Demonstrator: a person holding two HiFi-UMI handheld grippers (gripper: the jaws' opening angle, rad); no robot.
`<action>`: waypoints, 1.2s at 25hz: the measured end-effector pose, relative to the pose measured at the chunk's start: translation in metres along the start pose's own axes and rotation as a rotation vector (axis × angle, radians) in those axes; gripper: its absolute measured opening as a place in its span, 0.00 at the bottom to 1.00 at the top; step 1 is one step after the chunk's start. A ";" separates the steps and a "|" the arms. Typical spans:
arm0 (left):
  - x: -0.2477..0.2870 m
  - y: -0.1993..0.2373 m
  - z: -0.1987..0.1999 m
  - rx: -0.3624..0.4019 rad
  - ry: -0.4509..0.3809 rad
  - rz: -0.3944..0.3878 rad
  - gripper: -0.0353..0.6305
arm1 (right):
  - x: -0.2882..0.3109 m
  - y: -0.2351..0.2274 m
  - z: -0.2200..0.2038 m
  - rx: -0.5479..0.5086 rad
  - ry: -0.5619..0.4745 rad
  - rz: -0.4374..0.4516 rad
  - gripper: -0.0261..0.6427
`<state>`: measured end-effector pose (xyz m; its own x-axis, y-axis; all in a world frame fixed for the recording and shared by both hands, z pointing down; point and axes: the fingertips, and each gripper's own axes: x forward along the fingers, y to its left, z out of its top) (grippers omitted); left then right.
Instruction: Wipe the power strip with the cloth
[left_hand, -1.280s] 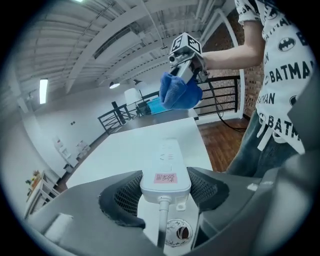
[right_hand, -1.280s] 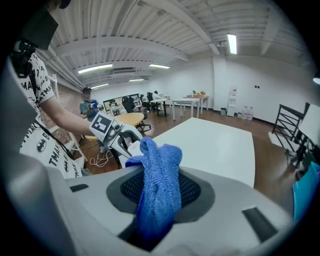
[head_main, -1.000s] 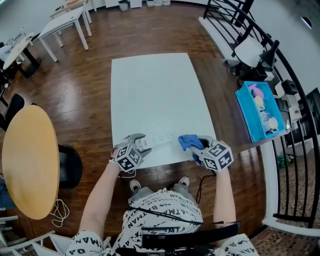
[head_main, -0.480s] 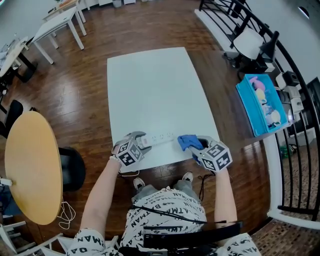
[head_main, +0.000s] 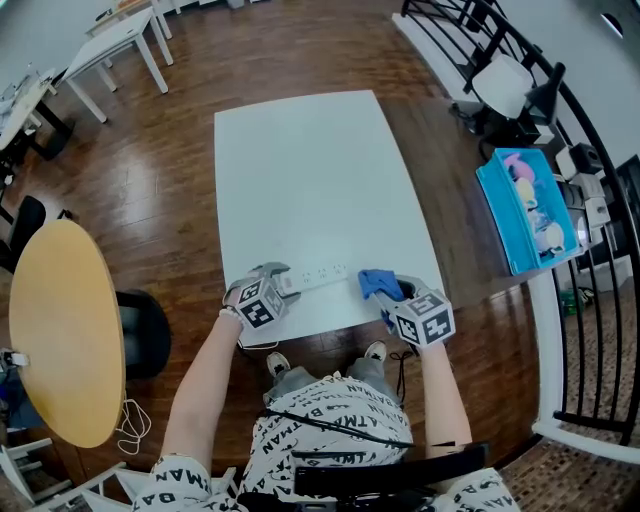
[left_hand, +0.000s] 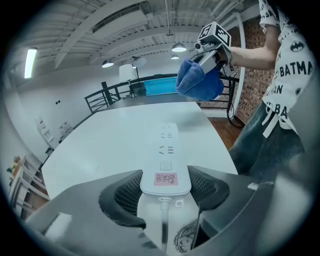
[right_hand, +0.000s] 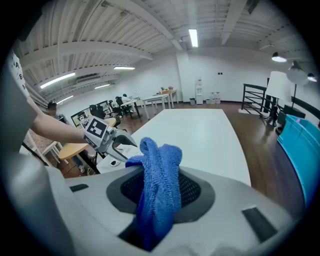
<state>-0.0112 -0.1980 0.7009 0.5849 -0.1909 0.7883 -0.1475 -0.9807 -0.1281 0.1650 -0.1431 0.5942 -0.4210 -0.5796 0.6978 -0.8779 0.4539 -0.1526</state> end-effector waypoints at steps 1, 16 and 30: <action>0.001 0.000 -0.001 -0.002 0.005 -0.003 0.48 | 0.000 0.000 -0.001 0.003 0.002 0.000 0.24; 0.017 0.005 -0.018 -0.055 0.061 -0.033 0.48 | -0.007 -0.004 -0.017 0.061 0.003 -0.018 0.24; -0.002 0.025 -0.006 -0.368 -0.067 0.027 0.66 | -0.013 -0.012 -0.007 0.078 -0.050 -0.029 0.24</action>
<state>-0.0210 -0.2218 0.7000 0.6258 -0.2310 0.7450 -0.4336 -0.8970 0.0861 0.1823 -0.1365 0.5918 -0.4047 -0.6256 0.6670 -0.9039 0.3840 -0.1883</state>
